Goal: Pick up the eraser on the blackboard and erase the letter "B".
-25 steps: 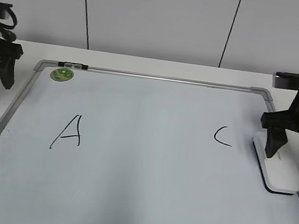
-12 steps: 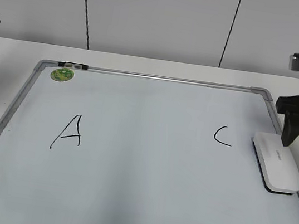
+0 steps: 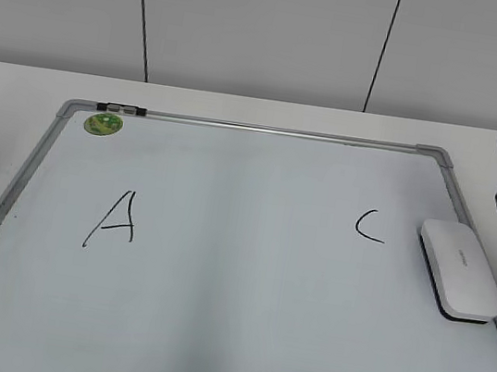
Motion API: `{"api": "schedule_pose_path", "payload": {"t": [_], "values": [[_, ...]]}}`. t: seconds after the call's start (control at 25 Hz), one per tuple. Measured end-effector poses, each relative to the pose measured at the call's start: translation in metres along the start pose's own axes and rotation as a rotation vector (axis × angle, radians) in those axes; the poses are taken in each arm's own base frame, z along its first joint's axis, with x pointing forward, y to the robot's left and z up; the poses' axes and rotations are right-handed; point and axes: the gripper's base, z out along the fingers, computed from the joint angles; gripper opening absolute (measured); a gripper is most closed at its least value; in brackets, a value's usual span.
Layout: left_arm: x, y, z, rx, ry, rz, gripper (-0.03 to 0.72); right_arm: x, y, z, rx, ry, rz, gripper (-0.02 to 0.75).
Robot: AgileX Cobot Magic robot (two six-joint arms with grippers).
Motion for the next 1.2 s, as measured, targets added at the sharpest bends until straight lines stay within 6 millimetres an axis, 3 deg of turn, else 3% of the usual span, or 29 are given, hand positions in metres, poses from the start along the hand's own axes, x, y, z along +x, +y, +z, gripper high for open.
{"api": "schedule_pose_path", "payload": {"t": [0.24,0.52,0.84,1.2], "values": [[0.056,0.003,-0.03,-0.001,-0.115,0.003,0.53,0.096,-0.005,-0.026,-0.034,-0.143,-0.034,0.541],[0.113,0.007,-0.035,-0.008,-0.149,0.006,0.521,0.168,-0.017,-0.033,-0.049,-0.247,-0.027,0.54],[0.138,0.01,-0.049,-0.039,-0.173,0.023,0.512,0.214,-0.026,-0.043,-0.061,-0.339,-0.019,0.539],[0.145,0.014,-0.05,-0.072,-0.192,-0.007,0.51,0.232,-0.029,-0.034,-0.039,-0.337,-0.104,0.539]]}}
